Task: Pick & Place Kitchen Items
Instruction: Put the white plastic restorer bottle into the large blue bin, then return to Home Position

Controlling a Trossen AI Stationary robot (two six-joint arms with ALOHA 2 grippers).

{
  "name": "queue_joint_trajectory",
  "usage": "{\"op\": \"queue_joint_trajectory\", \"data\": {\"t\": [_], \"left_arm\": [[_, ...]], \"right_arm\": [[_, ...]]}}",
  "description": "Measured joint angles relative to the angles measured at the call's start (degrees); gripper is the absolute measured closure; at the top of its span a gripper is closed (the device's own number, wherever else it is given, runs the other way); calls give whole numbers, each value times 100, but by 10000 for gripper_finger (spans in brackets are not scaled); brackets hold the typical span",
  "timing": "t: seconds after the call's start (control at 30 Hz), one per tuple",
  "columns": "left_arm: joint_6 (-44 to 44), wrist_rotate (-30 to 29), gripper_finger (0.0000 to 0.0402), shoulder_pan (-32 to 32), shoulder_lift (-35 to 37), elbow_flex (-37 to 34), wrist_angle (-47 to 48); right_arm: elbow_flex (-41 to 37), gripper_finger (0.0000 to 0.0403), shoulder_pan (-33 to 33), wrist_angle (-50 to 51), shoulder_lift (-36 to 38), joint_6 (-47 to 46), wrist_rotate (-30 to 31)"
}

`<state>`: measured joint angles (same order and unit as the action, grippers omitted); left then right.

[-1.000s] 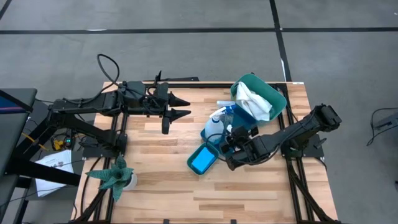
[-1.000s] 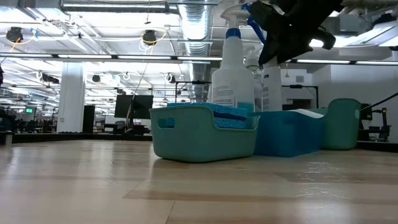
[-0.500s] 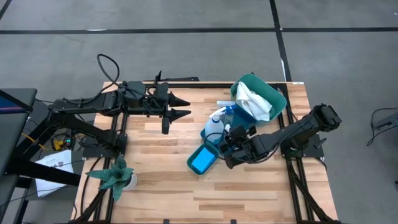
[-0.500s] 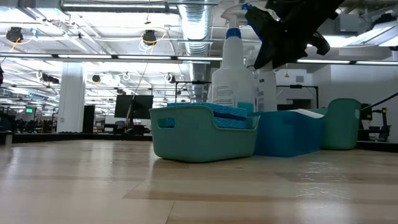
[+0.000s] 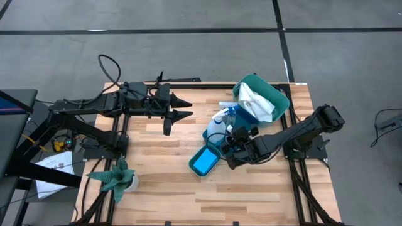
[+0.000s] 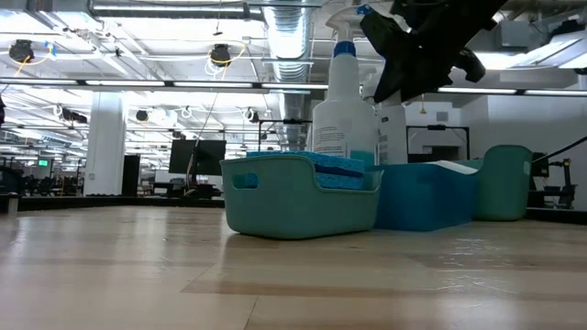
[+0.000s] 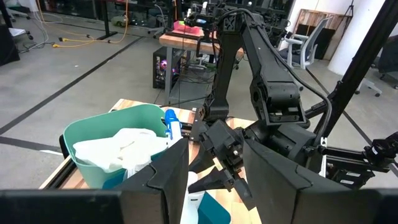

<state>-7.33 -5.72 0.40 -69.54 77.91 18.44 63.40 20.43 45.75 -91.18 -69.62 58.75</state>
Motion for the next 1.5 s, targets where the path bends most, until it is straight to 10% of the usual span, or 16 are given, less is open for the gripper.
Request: {"op": "queue_joint_trajectory", "data": {"t": [0.67, 1.5], "left_arm": [[0, 0, 253, 0, 0, 0, 0], [0, -2, 253, -2, 0, 1, 2]], "right_arm": [[-2, 175, -26, 3, 0, -88, 149], [-3, 170, 206, 776, 549, -721, 287]]}}
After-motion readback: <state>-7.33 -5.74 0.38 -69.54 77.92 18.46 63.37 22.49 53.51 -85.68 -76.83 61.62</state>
